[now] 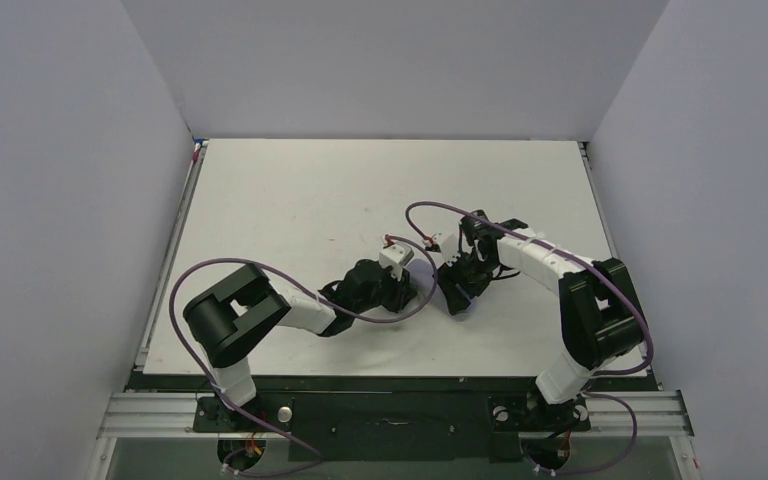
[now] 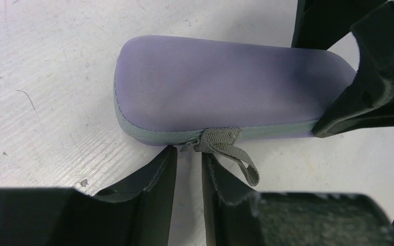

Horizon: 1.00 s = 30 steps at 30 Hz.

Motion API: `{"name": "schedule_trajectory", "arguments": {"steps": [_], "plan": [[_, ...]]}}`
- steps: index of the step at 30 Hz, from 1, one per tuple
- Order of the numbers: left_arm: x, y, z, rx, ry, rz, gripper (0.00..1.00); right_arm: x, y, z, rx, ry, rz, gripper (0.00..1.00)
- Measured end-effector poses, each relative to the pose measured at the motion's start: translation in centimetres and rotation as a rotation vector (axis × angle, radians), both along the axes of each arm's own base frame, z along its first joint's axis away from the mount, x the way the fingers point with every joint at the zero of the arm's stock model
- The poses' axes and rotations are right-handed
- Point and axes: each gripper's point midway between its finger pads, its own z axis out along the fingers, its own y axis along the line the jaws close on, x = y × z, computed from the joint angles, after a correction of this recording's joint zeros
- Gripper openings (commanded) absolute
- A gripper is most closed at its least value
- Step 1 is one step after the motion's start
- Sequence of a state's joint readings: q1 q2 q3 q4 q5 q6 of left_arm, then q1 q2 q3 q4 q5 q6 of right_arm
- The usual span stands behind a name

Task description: Open the umbrella

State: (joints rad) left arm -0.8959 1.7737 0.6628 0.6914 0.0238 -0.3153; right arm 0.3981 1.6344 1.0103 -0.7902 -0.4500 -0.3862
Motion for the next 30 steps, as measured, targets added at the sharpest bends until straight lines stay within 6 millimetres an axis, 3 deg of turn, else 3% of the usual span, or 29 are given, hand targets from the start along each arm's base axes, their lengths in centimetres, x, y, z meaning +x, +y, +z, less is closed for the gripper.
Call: {"name": "schedule_trajectory", "arguments": {"steps": [6, 17, 26, 30], "plan": [[0.4, -0.1, -0.2, 0.002, 0.028, 0.04, 0.0, 0.0, 0.0, -0.1, -0.005, 0.007, -0.017, 0.12], [1.0, 0.2, -0.3, 0.0, 0.056, 0.087, 0.0, 0.1, -0.1, -0.1, -0.009, 0.017, -0.04, 0.08], [4.0, 3.2, 0.8, 0.008, 0.008, 0.187, 0.0, 0.2, -0.3, -0.1, -0.005, 0.007, -0.006, 0.07], [4.3, 3.6, 0.7, 0.021, -0.005, 0.194, 0.0, 0.2, -0.4, -0.1, -0.004, 0.003, 0.013, 0.06]]}}
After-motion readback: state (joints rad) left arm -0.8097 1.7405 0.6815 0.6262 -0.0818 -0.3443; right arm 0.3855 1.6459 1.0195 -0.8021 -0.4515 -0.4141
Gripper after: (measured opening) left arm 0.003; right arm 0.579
